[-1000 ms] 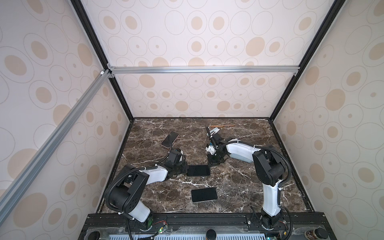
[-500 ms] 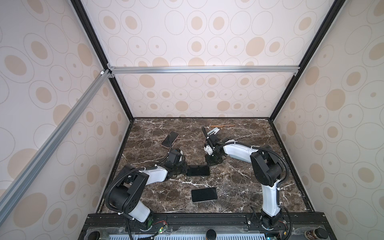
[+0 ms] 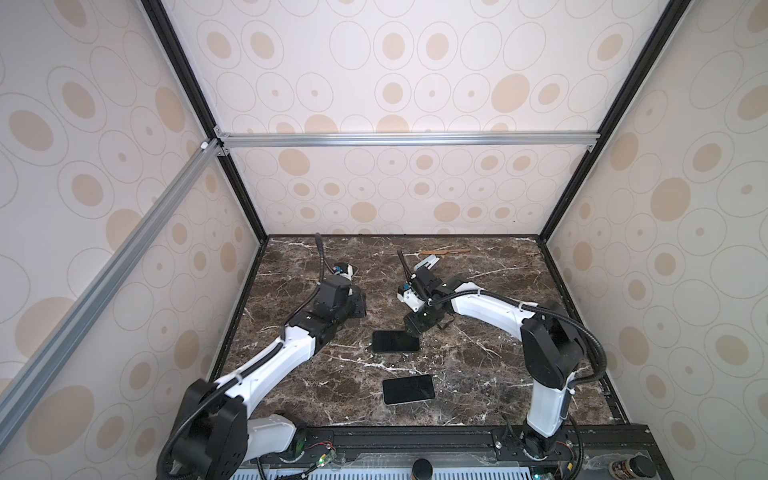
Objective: Put the phone into the phone case
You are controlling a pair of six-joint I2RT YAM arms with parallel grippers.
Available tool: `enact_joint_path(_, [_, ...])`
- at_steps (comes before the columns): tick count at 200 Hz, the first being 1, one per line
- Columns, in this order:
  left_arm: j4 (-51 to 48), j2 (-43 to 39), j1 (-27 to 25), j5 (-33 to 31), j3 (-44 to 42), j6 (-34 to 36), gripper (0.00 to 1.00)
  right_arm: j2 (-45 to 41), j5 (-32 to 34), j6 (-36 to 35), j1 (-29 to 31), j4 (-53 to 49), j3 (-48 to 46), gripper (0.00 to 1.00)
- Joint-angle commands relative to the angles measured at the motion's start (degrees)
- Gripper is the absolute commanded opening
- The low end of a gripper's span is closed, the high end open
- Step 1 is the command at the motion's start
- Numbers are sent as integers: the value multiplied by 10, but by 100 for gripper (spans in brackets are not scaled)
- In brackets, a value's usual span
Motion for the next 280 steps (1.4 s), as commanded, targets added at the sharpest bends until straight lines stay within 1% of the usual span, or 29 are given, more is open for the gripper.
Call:
enact_joint_path(1, [-38,-80,6,-77,-9,92,42,-7,-48,-140,17,-33,31,75])
enact_joint_path(4, [-36,-92,6,-79,-15,100,45,-5,-45,-153,21,-35,32,78])
enact_joint_path(9, [-31,-112,7,-83,-25,113,50,-4,-37,-173,25,-36,31,94])
enact_joint_path(11, [-29,-120,7,-85,-29,120,51,-4,-33,-181,28,-34,29,98])
enact_joint_path(13, [-27,-127,7,-87,-33,126,53,-3,-28,-187,31,-33,28,100])
enact_joint_path(32, [-16,-192,8,-107,-67,169,61,1,2,-260,59,-27,14,99])
enact_joint_path(52, [-11,-237,8,-123,-103,196,67,20,26,-297,75,-21,13,99])
enact_joint_path(74, [-11,-259,8,-134,-125,207,68,61,40,-324,80,-47,39,99])
enact_joint_path(89, [-9,-258,9,-129,-130,210,69,93,50,-339,81,-66,59,100])
enact_joint_path(106, [-15,-247,8,-129,-122,210,69,132,67,-348,83,-89,83,99])
enact_joint_path(132, [-22,-239,9,-128,-116,208,70,168,87,-351,83,-109,110,99])
enact_joint_path(150, [-24,-241,9,-122,-117,210,70,181,88,-353,83,-117,120,100])
enact_joint_path(190, [-21,-253,9,-127,-118,210,71,197,89,-352,83,-127,133,95])
enact_joint_path(216, [-20,-257,9,-124,-118,206,71,214,106,-336,81,-119,142,85])
enact_joint_path(236, [-20,-256,9,-126,-118,208,71,226,101,-287,68,-96,160,79])
enact_joint_path(256, [-22,-255,11,-131,-117,204,71,263,120,-187,46,-96,225,67])
enact_joint_path(268, [-22,-255,13,-129,-117,202,71,294,130,-122,35,-120,284,63])
enact_joint_path(280, [-22,-255,13,-127,-117,200,71,324,142,-61,25,-138,334,63])
